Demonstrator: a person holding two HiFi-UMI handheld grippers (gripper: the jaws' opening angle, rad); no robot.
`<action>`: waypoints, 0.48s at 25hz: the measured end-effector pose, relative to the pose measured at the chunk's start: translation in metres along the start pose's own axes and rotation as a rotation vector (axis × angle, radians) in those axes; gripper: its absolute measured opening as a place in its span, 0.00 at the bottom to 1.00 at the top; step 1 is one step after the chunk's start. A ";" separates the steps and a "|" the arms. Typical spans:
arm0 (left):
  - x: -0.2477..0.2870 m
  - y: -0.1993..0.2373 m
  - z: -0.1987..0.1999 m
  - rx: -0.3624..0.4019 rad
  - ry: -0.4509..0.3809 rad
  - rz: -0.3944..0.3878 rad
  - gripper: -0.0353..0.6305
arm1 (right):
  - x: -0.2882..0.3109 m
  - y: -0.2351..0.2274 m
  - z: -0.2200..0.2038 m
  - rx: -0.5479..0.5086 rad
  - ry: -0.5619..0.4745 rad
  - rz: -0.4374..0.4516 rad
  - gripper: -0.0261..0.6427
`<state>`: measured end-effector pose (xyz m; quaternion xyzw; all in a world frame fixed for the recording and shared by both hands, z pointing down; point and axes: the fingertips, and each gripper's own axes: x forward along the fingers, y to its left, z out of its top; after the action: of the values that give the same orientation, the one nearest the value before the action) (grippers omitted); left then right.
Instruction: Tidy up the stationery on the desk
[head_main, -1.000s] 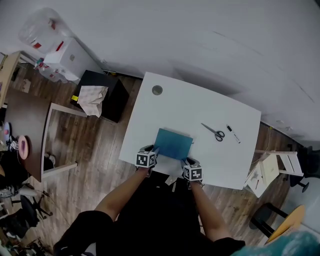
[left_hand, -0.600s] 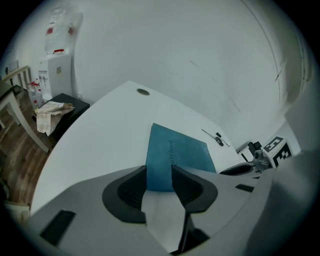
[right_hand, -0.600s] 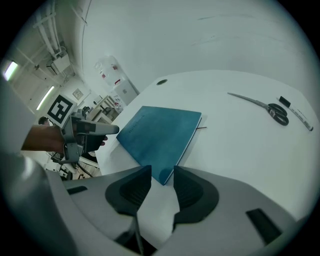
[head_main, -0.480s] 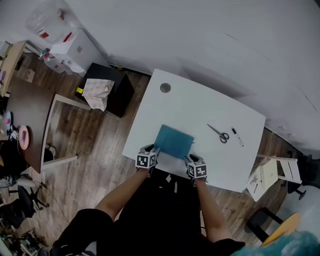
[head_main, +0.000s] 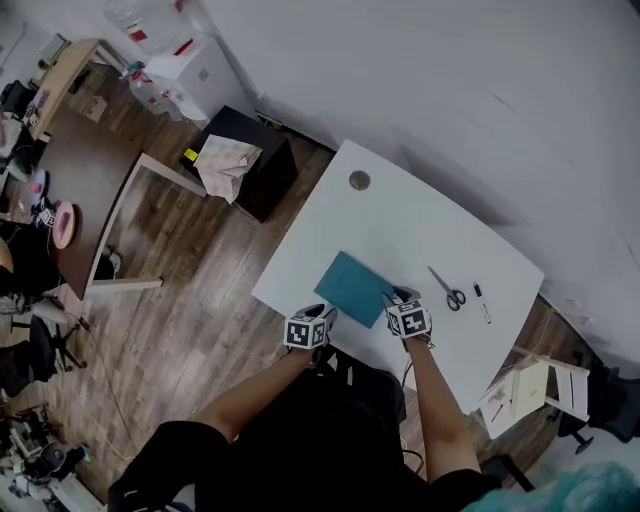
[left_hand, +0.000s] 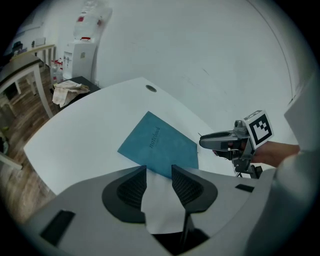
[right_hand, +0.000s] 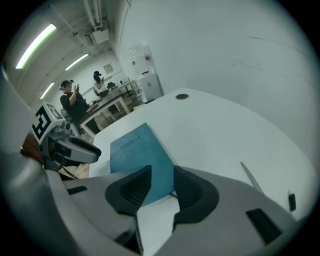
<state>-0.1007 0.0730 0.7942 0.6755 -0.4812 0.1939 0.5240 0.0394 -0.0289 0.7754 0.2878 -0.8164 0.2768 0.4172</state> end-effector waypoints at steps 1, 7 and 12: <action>0.001 -0.002 0.000 -0.020 -0.005 0.006 0.28 | 0.004 0.000 0.004 -0.029 0.016 0.014 0.23; 0.012 -0.018 -0.010 -0.080 -0.009 0.027 0.28 | 0.025 -0.009 0.013 -0.099 0.117 0.093 0.23; 0.020 -0.022 -0.014 -0.083 -0.042 0.038 0.27 | 0.037 -0.004 0.010 -0.146 0.163 0.174 0.23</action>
<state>-0.0688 0.0760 0.8034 0.6479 -0.5124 0.1691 0.5377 0.0189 -0.0469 0.8020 0.1613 -0.8196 0.2743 0.4764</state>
